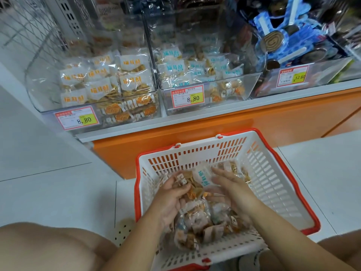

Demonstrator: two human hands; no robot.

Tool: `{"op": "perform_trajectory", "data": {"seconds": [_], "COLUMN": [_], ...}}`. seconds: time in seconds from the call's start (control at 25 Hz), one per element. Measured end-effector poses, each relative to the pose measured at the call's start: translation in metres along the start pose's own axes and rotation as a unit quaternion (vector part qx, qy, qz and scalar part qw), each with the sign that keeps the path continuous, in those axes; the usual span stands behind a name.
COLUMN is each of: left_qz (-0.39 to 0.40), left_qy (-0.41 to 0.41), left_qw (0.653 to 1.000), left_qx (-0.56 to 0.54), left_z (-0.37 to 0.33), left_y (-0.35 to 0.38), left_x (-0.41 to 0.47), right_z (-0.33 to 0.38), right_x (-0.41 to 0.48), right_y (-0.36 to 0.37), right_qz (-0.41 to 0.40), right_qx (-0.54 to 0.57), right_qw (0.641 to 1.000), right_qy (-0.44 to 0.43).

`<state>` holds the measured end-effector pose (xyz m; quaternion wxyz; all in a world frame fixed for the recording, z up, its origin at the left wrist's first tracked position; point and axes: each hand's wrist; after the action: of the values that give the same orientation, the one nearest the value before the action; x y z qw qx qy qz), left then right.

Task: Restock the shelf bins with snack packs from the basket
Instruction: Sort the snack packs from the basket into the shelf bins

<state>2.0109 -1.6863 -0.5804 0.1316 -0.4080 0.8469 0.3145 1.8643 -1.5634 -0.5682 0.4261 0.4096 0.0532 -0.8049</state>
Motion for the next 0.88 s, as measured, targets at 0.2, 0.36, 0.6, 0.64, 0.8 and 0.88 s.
{"op": "perform_trajectory", "data": {"seconds": [0.2, 0.36, 0.6, 0.64, 0.8, 0.88], "left_qz": [0.001, 0.008, 0.021, 0.010, -0.013, -0.014], "left_qy": [0.003, -0.001, 0.006, 0.018, 0.072, 0.100], "left_qw": [1.000, 1.000, 0.990, 0.988, 0.988, 0.981], "left_qx": [0.008, 0.013, 0.137, 0.152, 0.133, 0.167], "left_z": [-0.001, -0.001, -0.005, -0.007, -0.016, -0.025], "left_y": [0.006, 0.010, 0.015, 0.017, 0.031, 0.040], "left_x": [-0.009, -0.013, -0.014, -0.013, -0.013, -0.016], "right_z": [0.000, -0.001, 0.005, 0.005, 0.007, 0.012], "right_x": [-0.004, -0.007, -0.008, -0.007, -0.007, -0.008], "right_y": [0.007, 0.005, 0.001, 0.000, 0.005, 0.008], "right_qz": [-0.053, -0.052, -0.064, -0.061, -0.026, -0.051], "right_qx": [-0.017, -0.017, -0.036, -0.029, 0.011, -0.012], "right_qw": [0.998, 0.998, 0.996, 0.996, 0.999, 0.997], "right_qy": [-0.023, -0.030, -0.052, -0.053, -0.040, -0.060]}}
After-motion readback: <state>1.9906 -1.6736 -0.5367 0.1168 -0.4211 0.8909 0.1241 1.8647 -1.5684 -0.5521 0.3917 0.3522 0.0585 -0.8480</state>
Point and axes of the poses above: each hand's wrist, its own x-axis towards the middle knuckle, its own y-axis out of the palm, z = x × y, and after that the axes turned 13 degrees about y, right-handed
